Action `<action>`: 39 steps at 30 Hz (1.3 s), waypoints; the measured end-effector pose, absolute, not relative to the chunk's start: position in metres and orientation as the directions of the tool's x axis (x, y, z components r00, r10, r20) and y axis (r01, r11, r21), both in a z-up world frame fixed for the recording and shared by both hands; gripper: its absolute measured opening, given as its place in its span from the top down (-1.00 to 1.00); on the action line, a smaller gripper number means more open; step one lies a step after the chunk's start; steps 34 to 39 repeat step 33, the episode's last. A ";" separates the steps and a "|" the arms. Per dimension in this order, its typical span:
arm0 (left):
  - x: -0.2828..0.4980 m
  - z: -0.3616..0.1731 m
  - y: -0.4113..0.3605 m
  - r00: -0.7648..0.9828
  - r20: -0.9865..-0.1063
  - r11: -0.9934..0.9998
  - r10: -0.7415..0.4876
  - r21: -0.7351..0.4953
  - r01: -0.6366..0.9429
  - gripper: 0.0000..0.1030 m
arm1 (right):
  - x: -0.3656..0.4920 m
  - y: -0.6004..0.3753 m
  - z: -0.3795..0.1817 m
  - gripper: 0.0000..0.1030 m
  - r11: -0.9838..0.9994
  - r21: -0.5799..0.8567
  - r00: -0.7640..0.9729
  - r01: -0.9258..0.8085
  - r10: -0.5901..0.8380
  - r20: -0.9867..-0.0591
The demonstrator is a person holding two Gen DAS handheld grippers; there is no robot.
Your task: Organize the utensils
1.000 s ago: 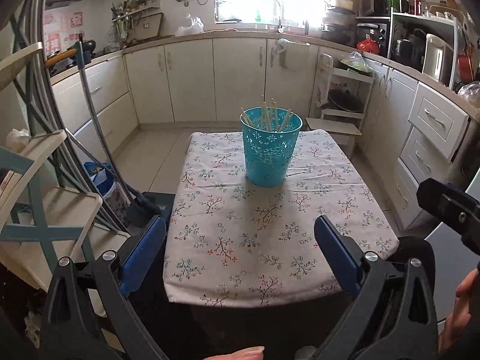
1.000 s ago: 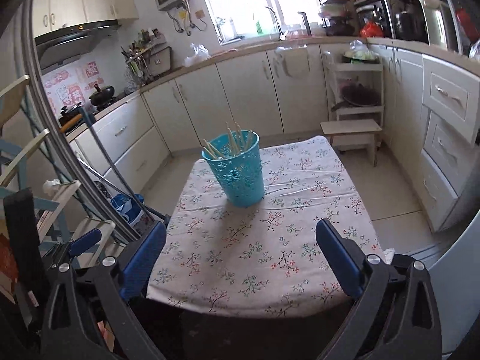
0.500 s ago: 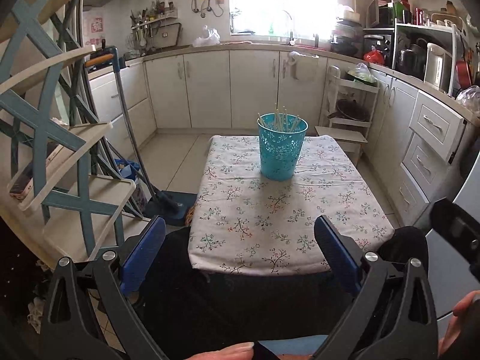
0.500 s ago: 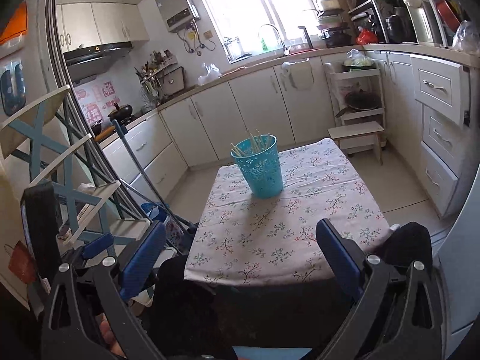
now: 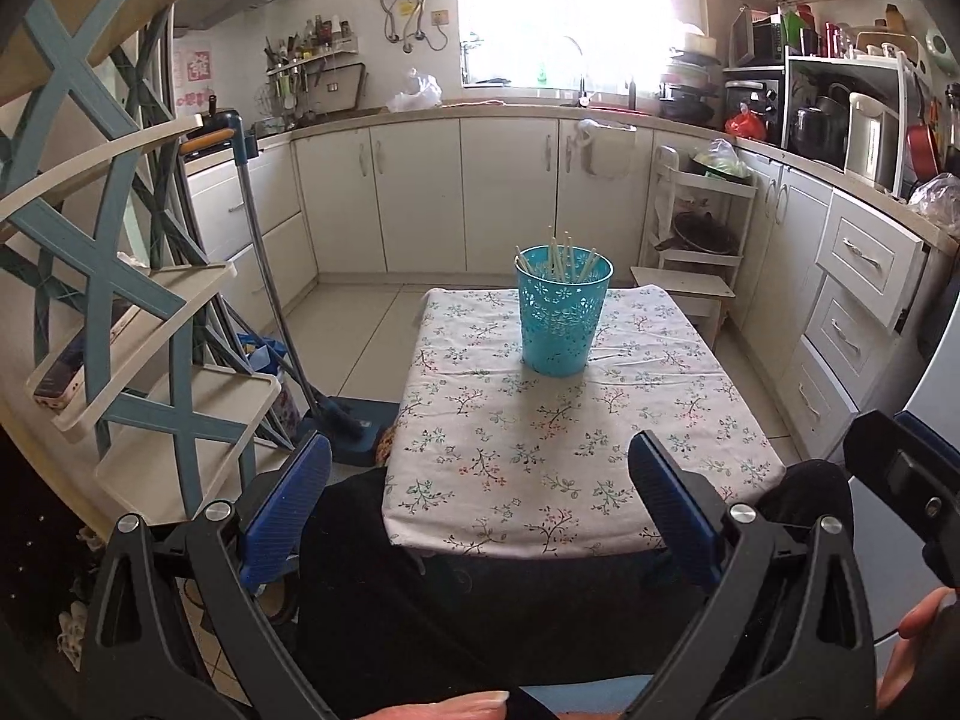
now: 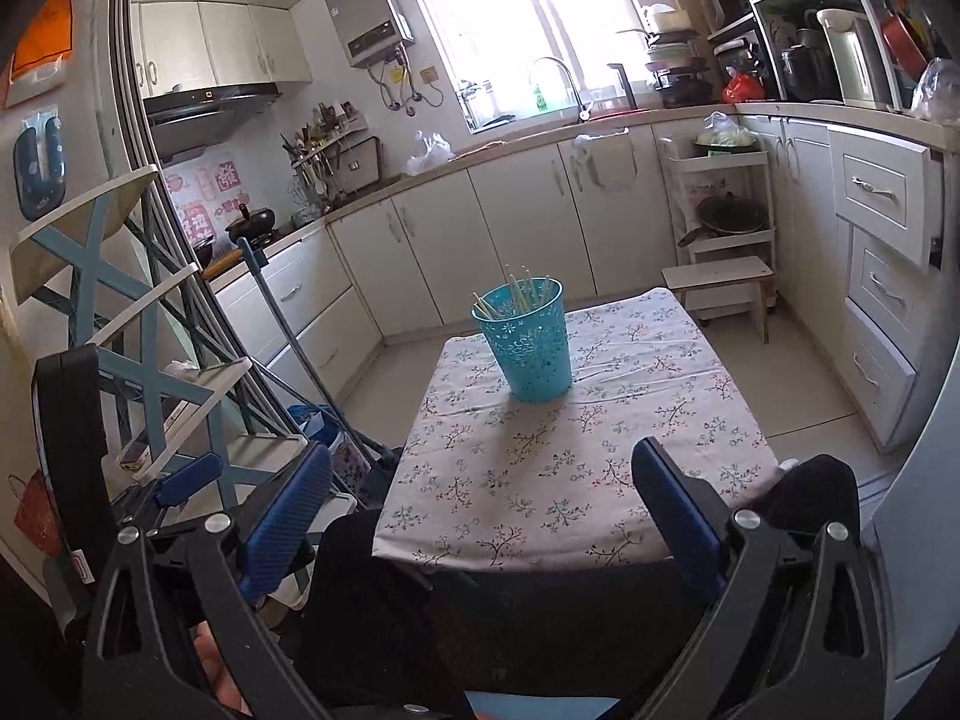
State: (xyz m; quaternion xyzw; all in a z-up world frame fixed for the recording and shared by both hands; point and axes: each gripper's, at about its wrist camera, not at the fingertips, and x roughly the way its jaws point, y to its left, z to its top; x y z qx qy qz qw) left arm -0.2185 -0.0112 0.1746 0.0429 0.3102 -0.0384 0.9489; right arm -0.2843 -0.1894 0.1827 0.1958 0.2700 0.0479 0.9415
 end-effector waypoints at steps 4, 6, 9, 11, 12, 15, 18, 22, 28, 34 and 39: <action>-0.220 0.176 -0.012 0.808 -0.587 0.993 -0.046 0.061 0.101 -0.85 | -0.286 -0.189 0.183 -0.86 0.919 0.395 0.853 0.015 0.194 -0.485; -0.220 0.176 -0.013 0.806 -0.590 0.993 -0.047 0.062 0.104 -0.85 | -0.286 -0.188 0.184 -0.86 0.919 0.394 0.854 0.015 0.193 -0.484; -0.220 0.176 -0.014 0.805 -0.591 0.992 -0.047 0.066 0.106 -0.85 | -0.287 -0.188 0.184 -0.86 0.919 0.393 0.855 0.015 0.192 -0.482; -0.221 0.176 -0.014 0.806 -0.590 0.992 -0.047 0.065 0.105 -0.85 | -0.287 -0.189 0.184 -0.86 0.920 0.391 0.856 0.015 0.191 -0.481; -0.221 0.176 -0.014 0.807 -0.589 0.992 -0.046 0.066 0.105 -0.85 | -0.287 -0.189 0.184 -0.86 0.920 0.391 0.856 0.014 0.191 -0.481; -0.221 0.178 -0.013 0.807 -0.589 0.993 -0.051 0.060 0.106 -0.85 | -0.287 -0.188 0.184 -0.86 0.921 0.390 0.854 0.015 0.191 -0.483; -0.224 0.179 -0.011 0.814 -0.576 0.993 -0.077 0.032 0.116 -0.85 | -0.287 -0.188 0.185 -0.86 0.921 0.390 0.855 0.016 0.190 -0.483; -0.224 0.178 -0.006 0.820 -0.569 0.995 -0.068 0.023 0.098 -0.85 | -0.288 -0.188 0.185 -0.86 0.922 0.387 0.858 0.016 0.187 -0.479; -0.223 0.174 -0.012 0.813 -0.581 0.993 -0.047 0.063 0.103 -0.85 | -0.292 -0.185 0.185 -0.86 0.935 0.355 0.870 0.020 0.158 -0.467; -0.221 0.172 -0.012 0.808 -0.588 0.992 -0.045 0.066 0.103 -0.85 | -0.292 -0.187 0.183 -0.86 0.934 0.355 0.870 0.029 0.152 -0.470; -0.221 0.172 -0.012 0.808 -0.588 0.992 -0.045 0.066 0.103 -0.85 | -0.292 -0.187 0.183 -0.86 0.934 0.355 0.870 0.029 0.152 -0.470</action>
